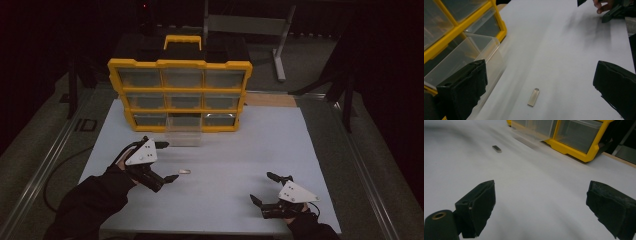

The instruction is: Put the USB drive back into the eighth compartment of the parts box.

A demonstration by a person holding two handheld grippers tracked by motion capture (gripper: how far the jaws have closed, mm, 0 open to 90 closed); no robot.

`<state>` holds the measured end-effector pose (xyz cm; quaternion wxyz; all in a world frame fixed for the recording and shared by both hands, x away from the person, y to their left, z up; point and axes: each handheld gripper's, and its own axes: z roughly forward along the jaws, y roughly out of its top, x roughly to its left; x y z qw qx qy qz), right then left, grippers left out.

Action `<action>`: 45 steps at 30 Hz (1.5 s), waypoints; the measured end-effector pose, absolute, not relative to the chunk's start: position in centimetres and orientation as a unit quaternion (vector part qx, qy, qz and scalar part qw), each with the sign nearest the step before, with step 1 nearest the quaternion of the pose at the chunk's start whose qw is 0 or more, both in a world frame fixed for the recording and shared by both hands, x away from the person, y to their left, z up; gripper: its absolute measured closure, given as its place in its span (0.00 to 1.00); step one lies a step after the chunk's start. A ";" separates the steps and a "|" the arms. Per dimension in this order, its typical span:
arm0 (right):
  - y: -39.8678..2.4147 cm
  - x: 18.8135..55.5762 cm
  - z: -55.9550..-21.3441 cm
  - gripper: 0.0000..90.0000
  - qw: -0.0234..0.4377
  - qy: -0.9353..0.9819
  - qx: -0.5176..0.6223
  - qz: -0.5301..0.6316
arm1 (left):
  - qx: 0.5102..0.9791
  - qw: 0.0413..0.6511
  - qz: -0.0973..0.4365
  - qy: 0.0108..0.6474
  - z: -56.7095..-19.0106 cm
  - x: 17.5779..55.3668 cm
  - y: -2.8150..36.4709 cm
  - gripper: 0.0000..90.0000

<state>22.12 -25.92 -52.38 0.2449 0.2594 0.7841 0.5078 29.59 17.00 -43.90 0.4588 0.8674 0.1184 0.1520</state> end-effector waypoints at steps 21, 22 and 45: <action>-25.8 22.1 -52.4 0.10 0.240 0.786 0.257 0.509 | 0.892 0.426 0.117 0.097 -46.1 31.5 14.3 0.00; -25.8 22.1 -52.4 0.10 0.240 0.786 0.257 0.509 | 0.892 0.426 0.117 0.097 -46.1 31.5 14.3 0.00; -25.7 22.2 -52.5 0.10 0.235 0.788 0.255 0.509 | 0.920 0.369 0.087 0.102 -49.6 33.7 13.2 0.00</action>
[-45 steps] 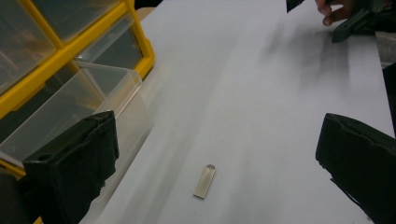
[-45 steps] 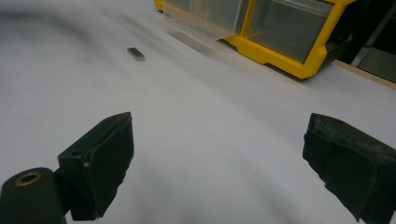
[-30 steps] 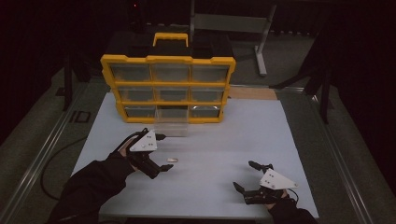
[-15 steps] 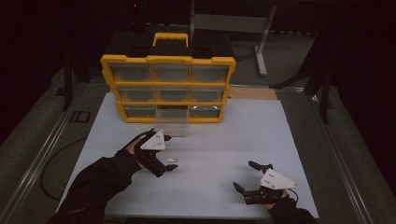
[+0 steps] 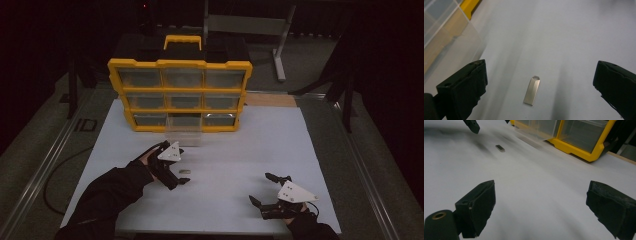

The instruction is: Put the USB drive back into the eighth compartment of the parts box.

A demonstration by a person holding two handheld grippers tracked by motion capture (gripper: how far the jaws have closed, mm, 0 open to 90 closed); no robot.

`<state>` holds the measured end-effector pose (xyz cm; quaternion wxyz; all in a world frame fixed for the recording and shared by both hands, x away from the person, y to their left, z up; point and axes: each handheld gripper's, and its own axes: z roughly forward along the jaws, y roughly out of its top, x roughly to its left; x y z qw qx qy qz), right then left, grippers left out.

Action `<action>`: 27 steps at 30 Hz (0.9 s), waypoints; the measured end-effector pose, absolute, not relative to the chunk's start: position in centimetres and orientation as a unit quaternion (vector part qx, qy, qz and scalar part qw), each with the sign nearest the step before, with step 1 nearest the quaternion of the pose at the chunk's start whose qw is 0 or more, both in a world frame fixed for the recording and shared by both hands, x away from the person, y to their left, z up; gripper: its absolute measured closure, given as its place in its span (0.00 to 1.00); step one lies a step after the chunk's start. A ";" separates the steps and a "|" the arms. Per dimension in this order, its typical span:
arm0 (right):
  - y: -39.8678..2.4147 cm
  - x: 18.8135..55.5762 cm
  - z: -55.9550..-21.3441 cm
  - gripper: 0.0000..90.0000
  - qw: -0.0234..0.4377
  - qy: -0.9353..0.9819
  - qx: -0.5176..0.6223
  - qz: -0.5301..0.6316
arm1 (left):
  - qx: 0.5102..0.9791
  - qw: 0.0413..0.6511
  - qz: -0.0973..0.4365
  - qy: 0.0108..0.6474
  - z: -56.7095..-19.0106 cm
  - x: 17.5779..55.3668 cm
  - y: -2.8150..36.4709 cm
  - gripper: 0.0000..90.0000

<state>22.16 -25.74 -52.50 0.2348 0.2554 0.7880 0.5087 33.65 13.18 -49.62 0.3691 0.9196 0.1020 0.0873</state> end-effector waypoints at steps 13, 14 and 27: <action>-25.7 22.1 -52.5 0.10 0.234 0.788 0.253 0.510 | 0.944 0.308 0.068 0.094 -50.5 34.4 12.4 0.10; -25.7 22.2 -52.5 0.10 0.234 0.788 0.253 0.510 | 0.946 0.305 0.066 0.092 -50.5 34.4 12.3 0.13; -25.7 22.2 -52.5 0.10 0.232 0.788 0.253 0.511 | 0.956 0.272 0.064 0.094 -50.7 34.9 11.9 0.33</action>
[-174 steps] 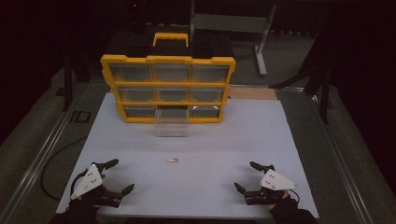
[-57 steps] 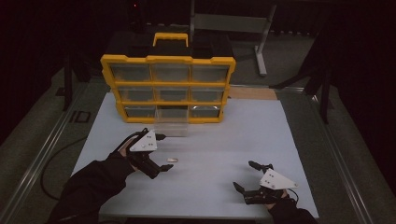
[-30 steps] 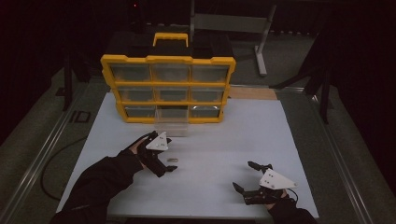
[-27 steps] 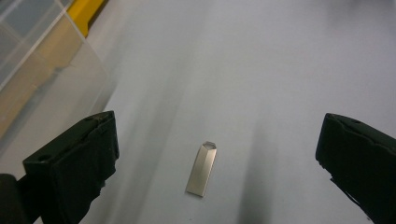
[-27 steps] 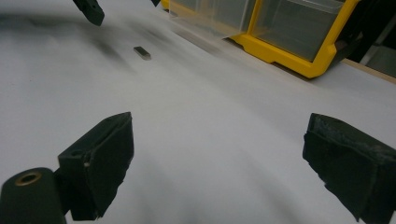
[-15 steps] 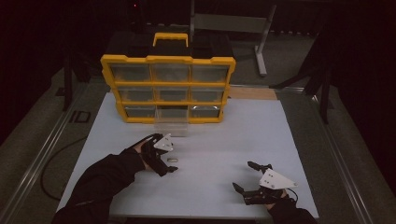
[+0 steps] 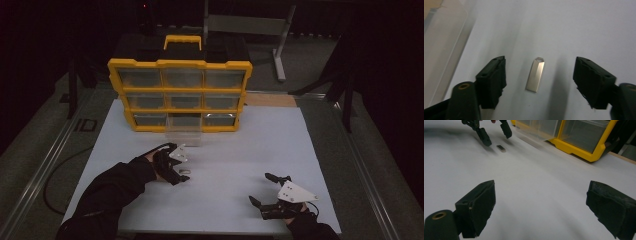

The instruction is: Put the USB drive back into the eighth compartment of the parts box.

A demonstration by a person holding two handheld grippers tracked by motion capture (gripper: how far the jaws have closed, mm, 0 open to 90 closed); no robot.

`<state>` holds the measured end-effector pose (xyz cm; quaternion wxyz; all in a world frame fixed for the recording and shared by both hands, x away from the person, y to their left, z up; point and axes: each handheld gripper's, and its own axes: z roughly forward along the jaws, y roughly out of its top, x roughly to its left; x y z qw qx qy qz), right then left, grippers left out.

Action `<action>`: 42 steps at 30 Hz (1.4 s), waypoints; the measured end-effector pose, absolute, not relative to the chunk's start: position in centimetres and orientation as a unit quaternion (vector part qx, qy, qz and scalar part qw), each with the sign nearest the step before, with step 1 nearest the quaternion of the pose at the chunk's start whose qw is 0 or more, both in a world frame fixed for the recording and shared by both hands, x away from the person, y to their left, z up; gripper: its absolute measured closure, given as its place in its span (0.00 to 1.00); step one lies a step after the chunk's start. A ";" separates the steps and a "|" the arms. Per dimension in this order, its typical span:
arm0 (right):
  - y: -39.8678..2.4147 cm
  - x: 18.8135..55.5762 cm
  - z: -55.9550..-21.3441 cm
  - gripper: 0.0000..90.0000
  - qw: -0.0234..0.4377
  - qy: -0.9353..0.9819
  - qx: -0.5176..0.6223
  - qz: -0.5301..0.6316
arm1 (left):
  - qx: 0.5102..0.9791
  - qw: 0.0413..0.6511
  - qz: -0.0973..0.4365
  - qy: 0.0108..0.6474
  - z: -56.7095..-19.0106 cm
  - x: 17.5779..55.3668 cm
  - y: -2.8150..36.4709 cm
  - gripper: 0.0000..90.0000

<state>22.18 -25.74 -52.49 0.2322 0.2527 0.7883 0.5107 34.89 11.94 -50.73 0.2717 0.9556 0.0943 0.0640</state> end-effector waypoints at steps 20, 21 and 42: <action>-25.7 22.2 -52.5 0.10 0.230 0.790 0.251 0.509 | 0.962 0.252 0.049 0.093 -51.3 35.4 11.6 0.74; -25.7 22.2 -52.5 0.10 0.230 0.790 0.251 0.510 | 0.962 0.252 0.047 0.094 -51.3 35.4 11.6 0.76; -25.6 22.2 -52.5 0.10 0.232 0.789 0.252 0.510 | 0.965 0.238 0.023 0.103 -51.6 36.0 11.2 0.88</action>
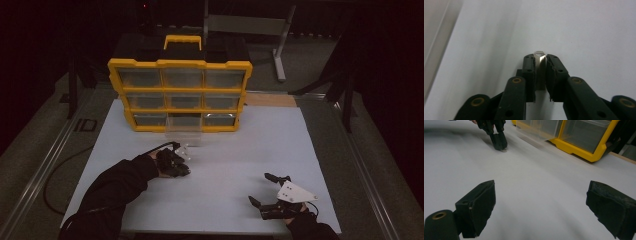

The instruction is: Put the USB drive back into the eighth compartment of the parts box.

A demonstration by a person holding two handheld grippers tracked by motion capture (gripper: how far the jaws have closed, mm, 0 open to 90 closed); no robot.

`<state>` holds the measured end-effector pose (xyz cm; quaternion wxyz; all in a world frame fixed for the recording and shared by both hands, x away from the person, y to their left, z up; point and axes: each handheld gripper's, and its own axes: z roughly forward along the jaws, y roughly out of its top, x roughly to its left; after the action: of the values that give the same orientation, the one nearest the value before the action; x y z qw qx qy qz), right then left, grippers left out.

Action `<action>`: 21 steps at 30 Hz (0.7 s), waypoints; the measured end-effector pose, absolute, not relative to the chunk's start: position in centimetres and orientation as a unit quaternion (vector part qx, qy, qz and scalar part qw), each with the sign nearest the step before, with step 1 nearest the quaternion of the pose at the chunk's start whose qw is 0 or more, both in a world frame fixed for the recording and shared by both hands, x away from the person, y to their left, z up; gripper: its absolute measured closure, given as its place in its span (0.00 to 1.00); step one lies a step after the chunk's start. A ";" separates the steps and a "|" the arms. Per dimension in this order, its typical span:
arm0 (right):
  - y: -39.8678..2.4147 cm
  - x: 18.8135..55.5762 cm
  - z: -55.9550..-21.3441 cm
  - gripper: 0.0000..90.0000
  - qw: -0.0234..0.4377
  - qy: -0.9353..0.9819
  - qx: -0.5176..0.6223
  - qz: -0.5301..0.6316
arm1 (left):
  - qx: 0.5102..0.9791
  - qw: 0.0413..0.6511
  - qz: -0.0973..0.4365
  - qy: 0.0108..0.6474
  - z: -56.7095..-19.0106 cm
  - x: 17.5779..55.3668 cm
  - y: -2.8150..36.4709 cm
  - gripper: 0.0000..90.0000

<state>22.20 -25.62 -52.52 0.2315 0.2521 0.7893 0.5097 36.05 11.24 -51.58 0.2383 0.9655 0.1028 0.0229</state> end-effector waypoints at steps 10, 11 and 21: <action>-25.6 22.2 -52.5 0.10 0.233 0.789 0.253 0.510 | 0.968 0.230 0.022 0.099 -51.3 36.2 11.2 0.89; -25.7 22.3 -52.5 0.10 0.233 0.788 0.254 0.510 | 0.967 0.233 0.022 0.100 -51.2 36.2 11.2 0.89; -25.7 22.2 -52.4 0.10 0.236 0.787 0.254 0.509 | 0.966 0.241 0.024 0.091 -48.9 35.8 11.3 0.89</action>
<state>22.24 -25.72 -52.43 0.2362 0.2544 0.7874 0.5094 35.79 11.31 -48.85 0.2407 0.9661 0.0905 0.0242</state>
